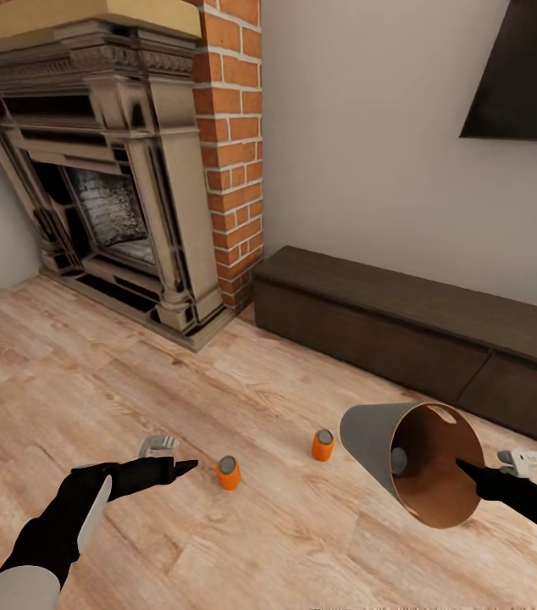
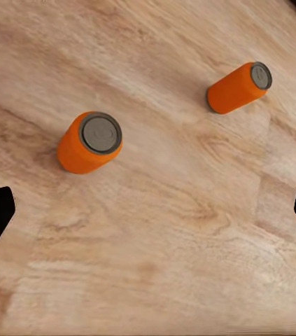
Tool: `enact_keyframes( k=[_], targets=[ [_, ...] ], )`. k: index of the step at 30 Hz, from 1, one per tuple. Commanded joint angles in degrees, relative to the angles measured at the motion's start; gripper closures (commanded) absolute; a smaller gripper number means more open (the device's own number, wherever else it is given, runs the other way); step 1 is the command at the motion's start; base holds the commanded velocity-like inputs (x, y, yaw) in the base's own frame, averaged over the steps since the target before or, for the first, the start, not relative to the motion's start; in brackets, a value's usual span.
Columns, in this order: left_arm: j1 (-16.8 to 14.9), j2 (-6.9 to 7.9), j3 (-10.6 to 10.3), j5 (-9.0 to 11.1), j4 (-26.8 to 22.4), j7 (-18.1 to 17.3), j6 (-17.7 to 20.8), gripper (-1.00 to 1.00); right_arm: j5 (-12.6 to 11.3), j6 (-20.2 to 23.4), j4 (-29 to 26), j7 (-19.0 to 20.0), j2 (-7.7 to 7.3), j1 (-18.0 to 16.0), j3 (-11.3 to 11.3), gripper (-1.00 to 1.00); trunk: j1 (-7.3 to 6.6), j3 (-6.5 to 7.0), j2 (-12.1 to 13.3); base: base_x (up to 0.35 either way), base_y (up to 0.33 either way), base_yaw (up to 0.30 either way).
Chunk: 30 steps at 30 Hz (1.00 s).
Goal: Put the three can of soda from the living room inside the tash can in the kitchen.
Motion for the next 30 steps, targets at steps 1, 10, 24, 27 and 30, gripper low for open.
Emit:
enact_keyframes(
  k=[1, 10, 24, 27, 30],
  targets=[
    [0.0, 0.00, 0.0, 0.0, 0.0, 0.0, 0.0, -1.00, -0.7, 0.3, -0.1, 0.2, 0.00, 0.0, 0.0, 1.00, 0.00, 0.01, 0.0, 0.000, 0.319, -0.248],
    [0.0, -0.07, 0.0, -0.2, 0.0, 0.4, 0.0, -1.00, -0.8, 1.2, -0.1, 0.2, -0.01, 0.0, 0.0, 1.00, 0.00, 0.19, 0.0, 0.000, 0.319, -0.248],
    [0.0, -0.09, -0.1, -0.3, 0.1, 0.6, -0.5, -1.00, -0.8, 2.8, -0.1, 0.3, -0.05, 0.0, -1.2, 1.00, 0.00, 0.58, 0.0, 0.000, 0.289, -0.248],
    [0.0, -0.27, -0.2, -0.3, 0.1, 0.6, -0.5, -1.00, -0.8, 2.8, -0.1, 0.5, -0.13, 0.0, -3.1, 1.00, 0.00, 0.67, 0.0, 0.000, 0.066, -0.248],
    [0.0, -0.50, -0.2, -0.3, 0.1, 0.6, -0.6, -1.00, -0.8, 2.8, -0.1, 0.6, -0.21, 0.0, -3.6, 1.00, 0.00, 0.76, 0.0, 0.000, 0.020, -0.248]
  ],
)
